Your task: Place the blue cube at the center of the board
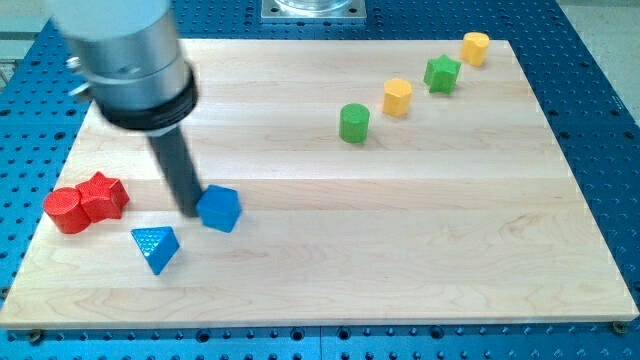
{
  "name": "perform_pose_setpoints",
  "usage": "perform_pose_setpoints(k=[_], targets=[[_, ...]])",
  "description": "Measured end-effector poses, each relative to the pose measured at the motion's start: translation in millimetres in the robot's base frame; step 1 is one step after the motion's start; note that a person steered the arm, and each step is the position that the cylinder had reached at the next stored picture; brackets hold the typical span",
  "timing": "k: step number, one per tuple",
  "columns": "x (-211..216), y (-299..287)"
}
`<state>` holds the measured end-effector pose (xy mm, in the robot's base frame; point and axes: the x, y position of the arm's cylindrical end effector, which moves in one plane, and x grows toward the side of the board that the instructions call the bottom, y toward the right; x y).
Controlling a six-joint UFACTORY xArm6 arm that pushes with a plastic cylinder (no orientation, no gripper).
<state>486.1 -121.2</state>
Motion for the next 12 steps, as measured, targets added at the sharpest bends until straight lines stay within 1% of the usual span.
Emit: perform_pose_setpoints(k=[1, 2, 3, 4, 5, 6, 7, 8, 9, 10, 11, 12], targets=[[8, 20], [14, -35], [39, 10], [22, 83], [33, 83], [46, 100], [36, 115], [50, 115], [75, 139], [33, 155], [27, 94], [44, 101]])
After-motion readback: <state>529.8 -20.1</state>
